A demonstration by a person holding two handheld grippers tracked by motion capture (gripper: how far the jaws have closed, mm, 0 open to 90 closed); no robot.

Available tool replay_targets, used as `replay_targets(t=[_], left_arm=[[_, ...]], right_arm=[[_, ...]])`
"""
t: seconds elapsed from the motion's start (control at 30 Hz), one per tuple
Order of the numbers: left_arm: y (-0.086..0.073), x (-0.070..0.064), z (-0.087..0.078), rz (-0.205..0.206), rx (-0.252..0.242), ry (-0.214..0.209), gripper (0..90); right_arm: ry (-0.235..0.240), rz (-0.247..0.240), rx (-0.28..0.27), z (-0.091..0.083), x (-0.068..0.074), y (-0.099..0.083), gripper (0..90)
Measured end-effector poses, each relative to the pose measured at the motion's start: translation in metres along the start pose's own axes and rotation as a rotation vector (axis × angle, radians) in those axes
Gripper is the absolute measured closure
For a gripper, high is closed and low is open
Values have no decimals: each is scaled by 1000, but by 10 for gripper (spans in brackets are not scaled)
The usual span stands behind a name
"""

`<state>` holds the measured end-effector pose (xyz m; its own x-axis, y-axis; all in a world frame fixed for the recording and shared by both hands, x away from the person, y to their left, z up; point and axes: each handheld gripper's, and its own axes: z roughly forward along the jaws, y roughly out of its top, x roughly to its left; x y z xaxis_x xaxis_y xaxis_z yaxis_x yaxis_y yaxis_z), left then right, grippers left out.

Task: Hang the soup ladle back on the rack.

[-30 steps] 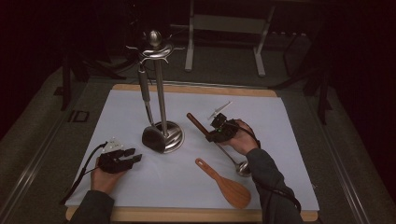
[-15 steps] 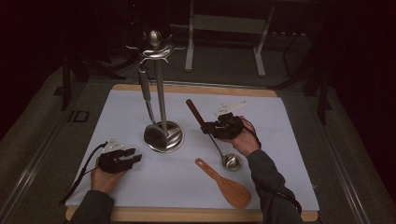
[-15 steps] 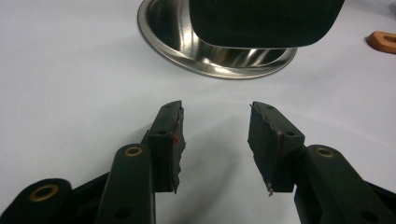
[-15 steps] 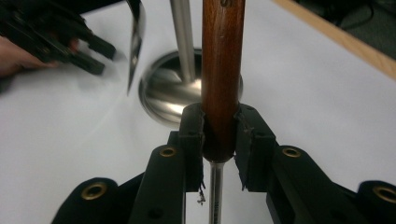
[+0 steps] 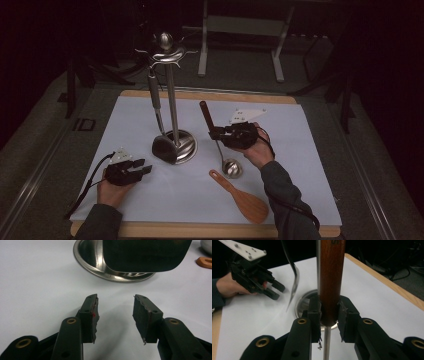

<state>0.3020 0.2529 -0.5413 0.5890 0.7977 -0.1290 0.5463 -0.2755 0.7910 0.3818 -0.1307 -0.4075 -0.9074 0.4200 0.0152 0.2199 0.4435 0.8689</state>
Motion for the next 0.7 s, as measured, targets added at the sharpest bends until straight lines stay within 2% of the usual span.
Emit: replay_targets(t=[0.3, 0.7], left_arm=[[0, 0, -1, 5, -4, -2, 559], [0, -1, -1, 5, -5, -1, 558]], right_arm=[[-25, -13, -59, 3, 7, 14, 744], [-48, -15, -87, 6, 14, 28, 743]])
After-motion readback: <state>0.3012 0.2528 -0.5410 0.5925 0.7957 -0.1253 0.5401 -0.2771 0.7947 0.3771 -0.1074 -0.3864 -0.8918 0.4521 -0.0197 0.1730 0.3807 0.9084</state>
